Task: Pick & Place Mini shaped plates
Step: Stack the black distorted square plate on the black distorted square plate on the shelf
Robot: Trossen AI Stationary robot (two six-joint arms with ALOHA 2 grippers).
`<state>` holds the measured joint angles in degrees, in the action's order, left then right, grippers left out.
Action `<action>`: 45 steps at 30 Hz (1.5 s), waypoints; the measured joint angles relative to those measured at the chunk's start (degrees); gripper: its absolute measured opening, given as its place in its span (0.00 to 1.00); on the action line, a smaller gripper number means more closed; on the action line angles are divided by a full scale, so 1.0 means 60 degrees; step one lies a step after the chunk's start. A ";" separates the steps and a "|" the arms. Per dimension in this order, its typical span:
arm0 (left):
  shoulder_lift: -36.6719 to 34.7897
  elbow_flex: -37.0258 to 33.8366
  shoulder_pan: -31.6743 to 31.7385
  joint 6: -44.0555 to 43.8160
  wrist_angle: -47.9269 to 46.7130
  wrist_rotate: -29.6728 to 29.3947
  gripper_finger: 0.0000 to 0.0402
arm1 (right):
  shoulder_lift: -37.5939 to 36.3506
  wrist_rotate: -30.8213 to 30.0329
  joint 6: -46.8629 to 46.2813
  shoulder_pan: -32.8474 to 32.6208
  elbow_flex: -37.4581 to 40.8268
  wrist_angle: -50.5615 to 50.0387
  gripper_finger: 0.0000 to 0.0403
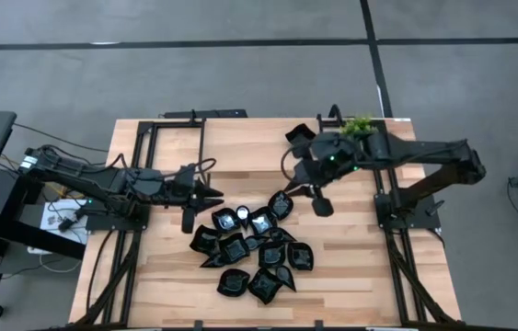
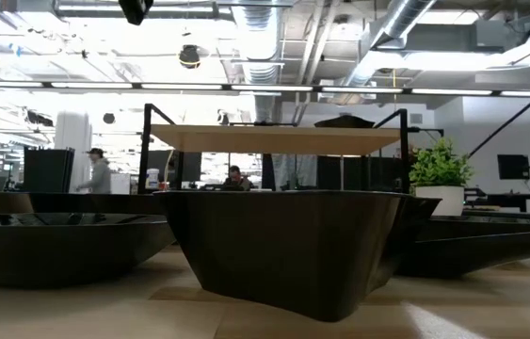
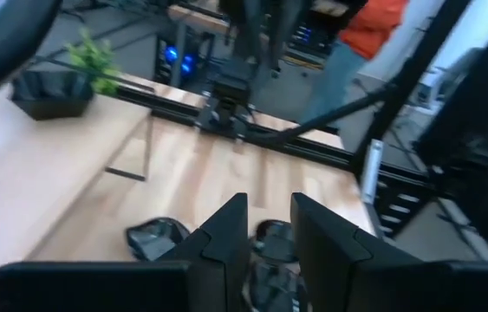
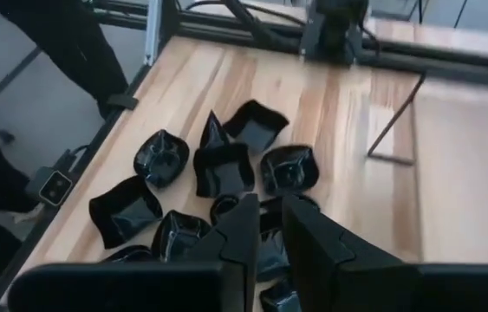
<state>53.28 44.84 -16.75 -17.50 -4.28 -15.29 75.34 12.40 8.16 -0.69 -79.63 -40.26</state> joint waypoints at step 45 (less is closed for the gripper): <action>0.1783 -0.0441 -0.2459 -1.1837 -0.7231 0.0313 0.23 | -0.0727 -0.0073 -0.1814 0.0000 0.3478 0.3000 0.12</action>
<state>63.97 42.19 -31.51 -88.52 -47.66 -13.42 70.98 11.97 -2.72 -0.69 -58.76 -22.26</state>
